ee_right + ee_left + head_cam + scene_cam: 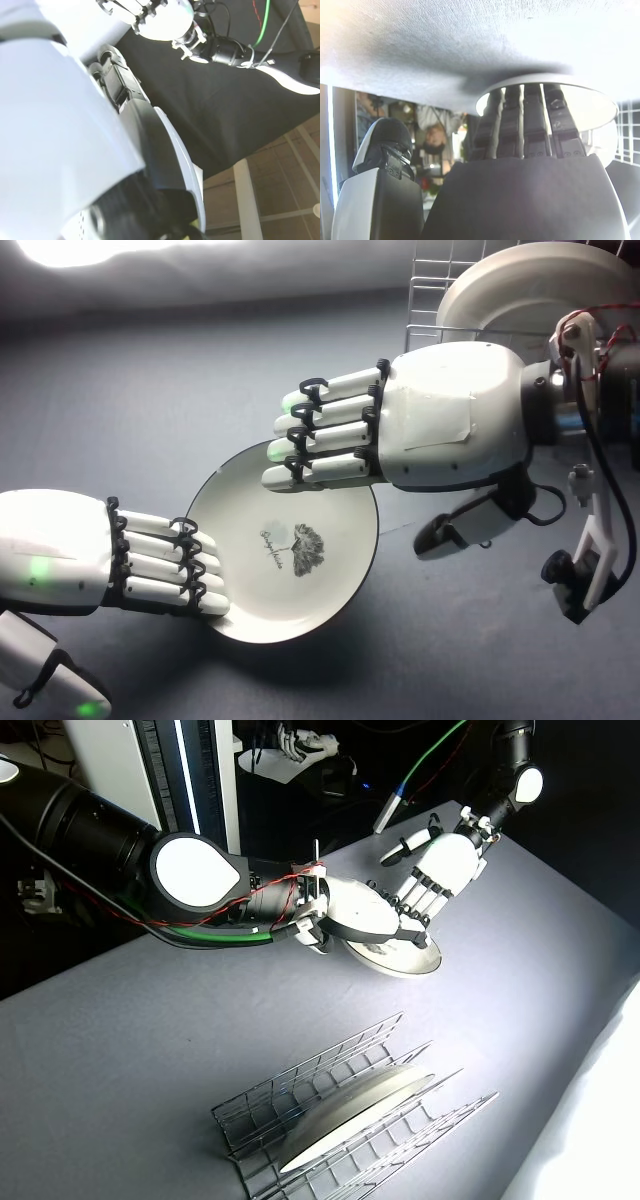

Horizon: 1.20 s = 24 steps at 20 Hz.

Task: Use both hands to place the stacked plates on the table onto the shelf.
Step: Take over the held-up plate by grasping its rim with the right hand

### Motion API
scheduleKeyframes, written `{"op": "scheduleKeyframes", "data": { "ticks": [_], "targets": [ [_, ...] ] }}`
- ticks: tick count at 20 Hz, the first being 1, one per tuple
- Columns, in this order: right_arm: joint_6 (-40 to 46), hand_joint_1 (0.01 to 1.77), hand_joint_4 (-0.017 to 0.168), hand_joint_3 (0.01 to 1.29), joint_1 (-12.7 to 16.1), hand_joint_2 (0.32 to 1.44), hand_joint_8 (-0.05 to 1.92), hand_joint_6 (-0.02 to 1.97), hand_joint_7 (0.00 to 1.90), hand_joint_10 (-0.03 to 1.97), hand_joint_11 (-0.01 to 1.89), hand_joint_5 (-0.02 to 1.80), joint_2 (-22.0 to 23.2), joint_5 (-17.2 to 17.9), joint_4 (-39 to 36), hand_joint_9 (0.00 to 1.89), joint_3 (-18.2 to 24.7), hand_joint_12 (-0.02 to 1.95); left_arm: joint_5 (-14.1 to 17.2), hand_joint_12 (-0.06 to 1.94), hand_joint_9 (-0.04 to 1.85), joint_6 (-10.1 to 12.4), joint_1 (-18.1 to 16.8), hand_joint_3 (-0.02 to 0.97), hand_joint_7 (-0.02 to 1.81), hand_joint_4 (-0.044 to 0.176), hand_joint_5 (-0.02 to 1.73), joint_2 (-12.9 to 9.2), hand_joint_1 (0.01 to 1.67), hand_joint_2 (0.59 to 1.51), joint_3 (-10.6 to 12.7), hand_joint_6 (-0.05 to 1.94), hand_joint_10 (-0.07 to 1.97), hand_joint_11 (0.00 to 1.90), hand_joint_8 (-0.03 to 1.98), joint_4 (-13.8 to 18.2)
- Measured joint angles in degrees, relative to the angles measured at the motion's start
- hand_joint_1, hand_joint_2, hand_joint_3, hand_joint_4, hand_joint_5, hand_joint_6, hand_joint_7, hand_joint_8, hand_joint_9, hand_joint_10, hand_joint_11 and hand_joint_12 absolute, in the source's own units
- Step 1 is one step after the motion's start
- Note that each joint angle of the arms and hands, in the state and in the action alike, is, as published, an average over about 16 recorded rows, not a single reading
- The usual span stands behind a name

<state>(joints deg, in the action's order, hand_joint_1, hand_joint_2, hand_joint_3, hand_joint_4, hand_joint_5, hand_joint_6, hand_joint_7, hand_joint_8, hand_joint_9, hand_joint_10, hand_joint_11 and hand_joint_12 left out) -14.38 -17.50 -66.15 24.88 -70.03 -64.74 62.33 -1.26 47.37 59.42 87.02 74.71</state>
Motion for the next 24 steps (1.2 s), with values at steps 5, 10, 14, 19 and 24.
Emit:
{"op": "scheduleKeyframes", "data": {
  "ticks": [5, 10, 14, 19, 24],
  "targets": [
    [-0.1, 0.86, 0.004, 0.01, 0.0, 1.0, -0.01, 0.0, 0.05, 0.0, 0.01, 0.05, 0.7, 0.0, 0.0, 0.04, 0.8, 0.1, 0.0, 0.24, 0.14, 0.0, 0.0, 0.009, 0.16, -0.008, 0.14, 0.0, 0.01, 1.196, 0.0, -0.02, -0.01, 0.01, -0.01, -0.1],
    [-0.1, 0.85, 0.004, 0.01, 0.0, 0.98, -0.01, 0.0, 0.02, 0.0, 0.01, 0.01, 1.6, -0.1, 0.0, 0.02, 1.7, 0.01, 0.1, 0.24, 0.14, 0.0, 0.2, 0.009, 0.16, -0.008, 0.14, 0.0, 0.01, 1.196, 0.1, -0.02, -0.01, 0.01, -0.01, -0.4],
    [-0.1, 0.85, 0.004, 0.01, 0.0, 0.99, -0.01, 0.0, 0.02, 0.0, 0.02, 0.01, 2.1, -0.1, 0.0, 0.02, 2.2, 0.0, 0.0, 0.2, 0.12, 0.0, 0.7, 0.009, 0.14, -0.008, 0.12, 0.0, 0.01, 1.191, 0.1, -0.02, -0.01, 0.01, -0.01, -0.8],
    [-0.1, 0.83, 0.004, 0.01, 0.0, 0.99, -0.01, 0.0, 0.02, 0.0, 0.02, 0.01, 2.5, -0.1, 0.0, 0.02, 2.6, 0.0, 0.0, 0.13, 0.09, -0.1, 1.4, 0.009, 0.1, -0.008, 0.08, 0.0, 0.01, 1.173, 0.1, -0.02, -0.01, 0.01, 0.0, -1.0],
    [-0.1, 0.81, 0.004, 0.01, -0.5, 1.0, -0.01, 0.0, 0.02, 0.0, 0.02, 0.01, 2.7, -0.1, 0.1, 0.02, 3.0, 0.0, -0.1, 0.03, 0.04, -0.2, 2.0, 0.009, 0.05, -0.008, 0.04, 0.0, 0.01, 1.148, 0.2, -0.02, 0.0, 0.01, 0.0, -1.1]
  ]
}}
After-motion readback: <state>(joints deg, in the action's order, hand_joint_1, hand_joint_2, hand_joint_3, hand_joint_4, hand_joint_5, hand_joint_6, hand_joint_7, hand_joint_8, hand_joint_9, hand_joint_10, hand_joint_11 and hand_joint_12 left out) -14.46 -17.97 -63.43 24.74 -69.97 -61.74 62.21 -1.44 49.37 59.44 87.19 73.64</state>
